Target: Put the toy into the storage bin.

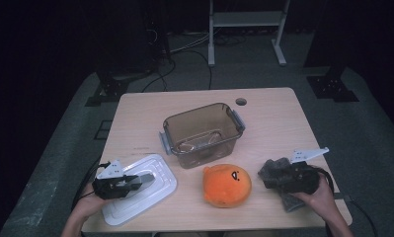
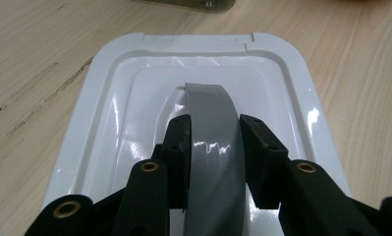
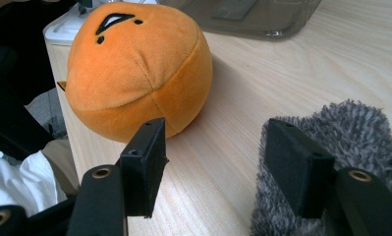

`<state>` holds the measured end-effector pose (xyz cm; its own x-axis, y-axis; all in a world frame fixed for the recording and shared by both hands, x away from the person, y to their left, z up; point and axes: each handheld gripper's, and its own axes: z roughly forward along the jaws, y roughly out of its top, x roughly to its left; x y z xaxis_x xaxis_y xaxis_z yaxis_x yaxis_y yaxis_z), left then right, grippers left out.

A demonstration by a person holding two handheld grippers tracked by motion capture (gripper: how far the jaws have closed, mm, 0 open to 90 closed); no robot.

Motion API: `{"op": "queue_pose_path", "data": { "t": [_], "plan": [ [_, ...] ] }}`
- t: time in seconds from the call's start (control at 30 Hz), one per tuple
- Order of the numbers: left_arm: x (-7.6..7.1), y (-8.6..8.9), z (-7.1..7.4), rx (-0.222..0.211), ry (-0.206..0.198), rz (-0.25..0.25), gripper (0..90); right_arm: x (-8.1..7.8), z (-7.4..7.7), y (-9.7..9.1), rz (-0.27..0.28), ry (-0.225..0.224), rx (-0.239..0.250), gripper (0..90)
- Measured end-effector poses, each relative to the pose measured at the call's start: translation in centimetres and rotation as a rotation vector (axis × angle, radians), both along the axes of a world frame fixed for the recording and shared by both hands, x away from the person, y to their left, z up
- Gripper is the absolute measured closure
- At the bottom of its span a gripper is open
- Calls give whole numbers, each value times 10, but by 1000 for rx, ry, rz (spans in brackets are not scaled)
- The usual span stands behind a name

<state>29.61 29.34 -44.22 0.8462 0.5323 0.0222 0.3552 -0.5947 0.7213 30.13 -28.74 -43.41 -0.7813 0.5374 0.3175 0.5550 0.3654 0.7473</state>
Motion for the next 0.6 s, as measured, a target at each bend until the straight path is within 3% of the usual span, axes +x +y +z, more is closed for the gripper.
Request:
{"op": "queue_pose_path", "data": {
  "t": [0.37,0.6],
  "plan": [
    [-2,6,14,-28,-18,27,513,0,0,0,-1,0,1,398],
    [-8,5,36,-94,-50,30,393,1,-1,-2,-6,2,1,393]
  ]
}}
